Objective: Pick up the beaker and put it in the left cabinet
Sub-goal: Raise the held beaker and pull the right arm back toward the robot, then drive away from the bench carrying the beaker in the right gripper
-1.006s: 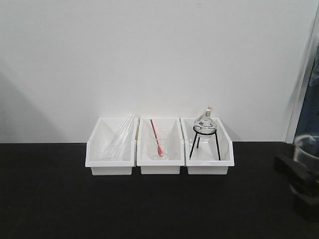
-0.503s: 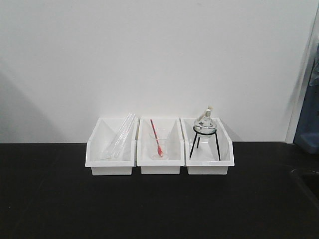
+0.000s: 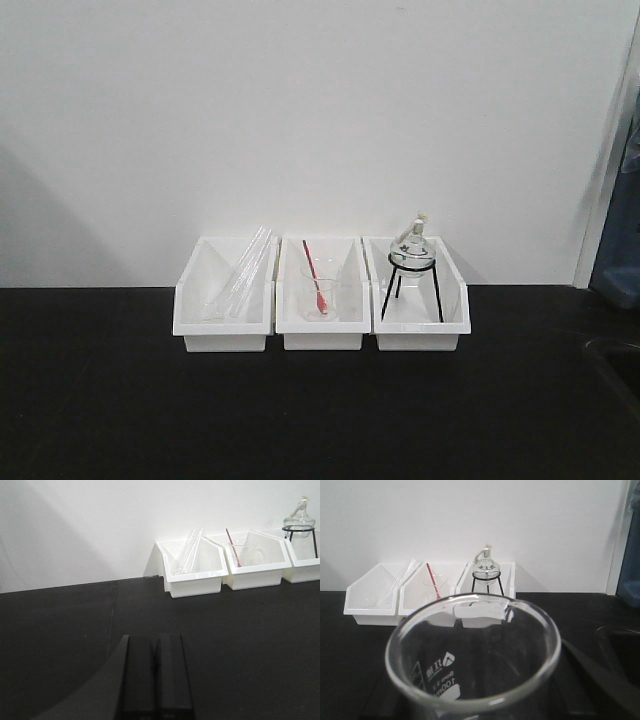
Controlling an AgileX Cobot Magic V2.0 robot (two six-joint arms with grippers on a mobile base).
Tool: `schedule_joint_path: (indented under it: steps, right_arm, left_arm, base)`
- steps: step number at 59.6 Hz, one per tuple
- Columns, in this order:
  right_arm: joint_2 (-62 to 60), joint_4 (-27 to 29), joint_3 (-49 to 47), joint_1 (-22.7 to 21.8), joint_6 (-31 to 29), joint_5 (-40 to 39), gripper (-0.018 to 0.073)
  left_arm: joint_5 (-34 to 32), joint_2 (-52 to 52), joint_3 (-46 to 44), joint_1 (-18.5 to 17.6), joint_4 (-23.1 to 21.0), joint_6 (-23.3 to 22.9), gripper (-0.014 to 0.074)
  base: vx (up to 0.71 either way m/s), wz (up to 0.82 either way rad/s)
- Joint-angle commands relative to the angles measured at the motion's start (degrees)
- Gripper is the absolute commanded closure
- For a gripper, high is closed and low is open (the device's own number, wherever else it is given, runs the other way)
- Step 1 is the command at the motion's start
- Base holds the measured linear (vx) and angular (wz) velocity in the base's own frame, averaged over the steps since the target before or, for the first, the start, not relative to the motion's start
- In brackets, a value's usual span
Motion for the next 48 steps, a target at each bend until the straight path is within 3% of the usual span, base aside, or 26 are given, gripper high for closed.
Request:
schedule_joint_path:
  steps: [1, 23, 48]
  right_arm:
    - [0.2, -1.6, -1.4, -0.2, -0.5, -4.1, 0.0565]
    - [0.2, -1.6, -1.4, -0.2, -0.5, -4.1, 0.0565]
    - [0.2, -1.6, -1.4, -0.2, -0.5, -4.1, 0.0565]
  left_arm:
    - [-5.1, -1.1, 0.8, -0.4, -0.2, -0.2, 0.0604]
    - [-5.1, -1.1, 0.8, -0.4, -0.2, -0.2, 0.0604]
    - [-5.1, -1.1, 0.8, -0.4, -0.2, -0.2, 0.0604]
  base:
    - [-0.01, 0.03]
    - [-0.04, 0.14]
    - [-0.13, 0.49]
